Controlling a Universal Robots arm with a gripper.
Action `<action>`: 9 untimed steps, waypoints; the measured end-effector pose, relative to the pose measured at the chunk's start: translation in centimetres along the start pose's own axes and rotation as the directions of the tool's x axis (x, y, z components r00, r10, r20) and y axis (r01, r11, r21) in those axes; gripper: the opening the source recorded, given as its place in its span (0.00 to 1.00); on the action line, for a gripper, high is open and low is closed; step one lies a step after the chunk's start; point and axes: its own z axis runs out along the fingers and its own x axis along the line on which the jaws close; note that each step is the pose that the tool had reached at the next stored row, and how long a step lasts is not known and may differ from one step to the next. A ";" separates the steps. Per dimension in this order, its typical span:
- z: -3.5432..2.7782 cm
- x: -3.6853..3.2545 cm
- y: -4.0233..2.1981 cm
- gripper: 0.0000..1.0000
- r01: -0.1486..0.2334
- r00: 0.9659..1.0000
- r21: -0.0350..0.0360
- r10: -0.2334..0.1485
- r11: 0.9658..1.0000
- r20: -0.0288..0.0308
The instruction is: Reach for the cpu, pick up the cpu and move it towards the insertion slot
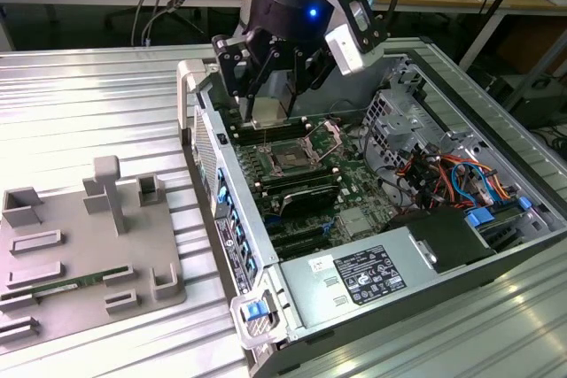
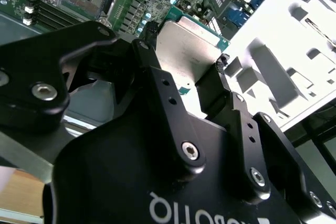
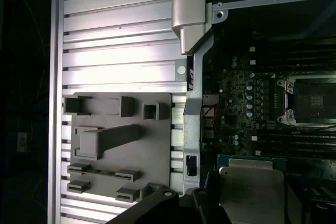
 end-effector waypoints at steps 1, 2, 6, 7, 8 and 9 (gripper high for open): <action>0.00 -0.13 0.00 0.55 0.000 1.000 0.000 0.000 1.000 0.000; 0.00 -0.21 0.00 0.55 0.000 1.000 0.000 0.000 1.000 0.000; 0.00 -0.60 0.08 0.55 0.000 1.000 0.000 0.000 1.000 0.000; -0.01 -0.71 0.12 0.55 0.000 1.000 0.000 0.000 1.000 0.000; -0.01 -0.76 0.15 0.55 0.000 1.000 0.000 0.000 1.000 0.000; 0.00 -0.84 0.21 0.55 0.000 1.000 0.000 0.000 1.000 0.000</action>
